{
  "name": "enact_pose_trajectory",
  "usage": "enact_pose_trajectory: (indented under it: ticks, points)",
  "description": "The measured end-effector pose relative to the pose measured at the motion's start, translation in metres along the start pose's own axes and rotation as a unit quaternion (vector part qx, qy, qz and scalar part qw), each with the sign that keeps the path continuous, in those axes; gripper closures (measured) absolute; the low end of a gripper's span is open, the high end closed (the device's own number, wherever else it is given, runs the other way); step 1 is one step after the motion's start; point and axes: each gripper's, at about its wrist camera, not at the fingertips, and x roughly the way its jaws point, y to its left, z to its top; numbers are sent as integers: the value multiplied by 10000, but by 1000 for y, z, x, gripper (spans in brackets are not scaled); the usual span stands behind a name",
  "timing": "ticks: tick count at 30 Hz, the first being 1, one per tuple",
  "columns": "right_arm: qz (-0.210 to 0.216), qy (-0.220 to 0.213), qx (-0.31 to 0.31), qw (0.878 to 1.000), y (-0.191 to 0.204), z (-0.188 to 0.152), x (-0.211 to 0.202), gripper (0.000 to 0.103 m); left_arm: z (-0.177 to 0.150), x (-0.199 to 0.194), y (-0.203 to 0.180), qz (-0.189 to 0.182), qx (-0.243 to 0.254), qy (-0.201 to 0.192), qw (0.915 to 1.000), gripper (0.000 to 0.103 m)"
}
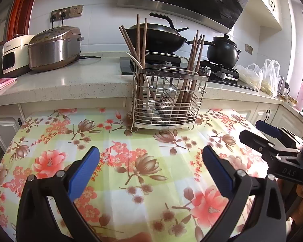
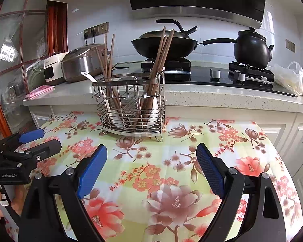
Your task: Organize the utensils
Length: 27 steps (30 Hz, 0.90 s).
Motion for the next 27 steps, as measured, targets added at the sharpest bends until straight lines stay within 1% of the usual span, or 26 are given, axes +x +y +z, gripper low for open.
enact_pose_trajectory:
  ticks: [6, 27]
  points:
    - [83, -58, 46, 9999, -1, 0, -3, 19, -1, 0, -1, -13, 19, -25, 10000, 5]
    - [69, -36, 45, 10000, -2, 0, -3, 19, -1, 1, -2, -58, 15, -40, 10000, 5]
